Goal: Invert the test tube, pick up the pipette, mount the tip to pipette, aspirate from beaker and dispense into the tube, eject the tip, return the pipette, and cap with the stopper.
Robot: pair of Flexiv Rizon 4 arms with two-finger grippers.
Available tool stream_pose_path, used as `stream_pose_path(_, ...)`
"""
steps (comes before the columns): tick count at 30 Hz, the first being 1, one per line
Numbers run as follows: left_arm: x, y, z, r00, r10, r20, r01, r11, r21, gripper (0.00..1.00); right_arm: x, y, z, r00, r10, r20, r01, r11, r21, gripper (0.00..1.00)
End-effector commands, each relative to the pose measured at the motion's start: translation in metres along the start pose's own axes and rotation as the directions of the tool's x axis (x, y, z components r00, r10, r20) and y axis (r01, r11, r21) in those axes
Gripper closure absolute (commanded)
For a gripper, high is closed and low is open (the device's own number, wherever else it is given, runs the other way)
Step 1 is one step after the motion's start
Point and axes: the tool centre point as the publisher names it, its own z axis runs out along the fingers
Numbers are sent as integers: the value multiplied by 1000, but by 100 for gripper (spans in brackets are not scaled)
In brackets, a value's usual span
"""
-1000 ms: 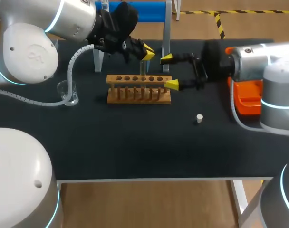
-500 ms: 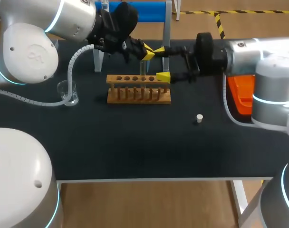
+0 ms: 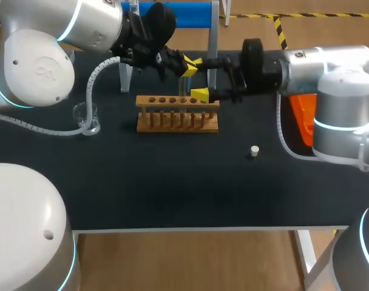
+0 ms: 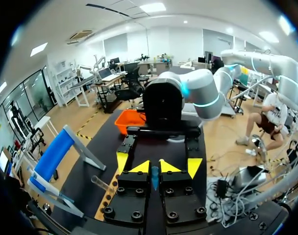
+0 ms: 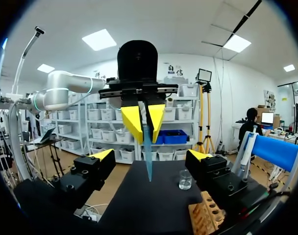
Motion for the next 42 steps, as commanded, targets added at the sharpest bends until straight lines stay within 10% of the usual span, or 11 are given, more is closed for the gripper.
stream_pose_path(1,0,-1,0,1000,-2,0,2,1000,-6,100,-3,-1,6,1000,2,0,-2,1000,2,15)
stream_pose_path(12,0,-1,0,1000,-2,0,2,1000,-6,100,-4,0,13,1000,-5,-12,5,1000,14,25)
stream_pose_path(14,0,-1,0,1000,-2,0,2,1000,-6,100,-4,1,14,1000,-7,-16,8,1000,13,47)
stream_pose_path(19,0,-1,0,1000,-2,0,2,1000,-6,100,-4,2,14,1000,-12,-20,12,1000,10,62)
stream_pose_path(24,0,-1,0,1000,-2,0,2,1000,-6,100,-2,2,13,1000,-16,-24,16,1000,7,100)
stream_pose_path(32,0,-1,0,1000,-2,0,2,1000,-6,100,1,2,11,999,-9,-38,9,1000,-9,100)
stream_pose_path(33,0,-1,0,1000,-2,0,2,1000,-6,62,1,2,10,999,-8,-39,8,1000,-10,100)
stream_pose_path(34,0,-1,0,1000,-2,0,2,1000,-6,0,2,2,9,999,-8,-39,7,1000,-11,100)
stream_pose_path(42,0,-1,0,1000,-2,0,2,1000,-6,0,8,-16,-12,1000,-3,-24,3,1000,8,100)
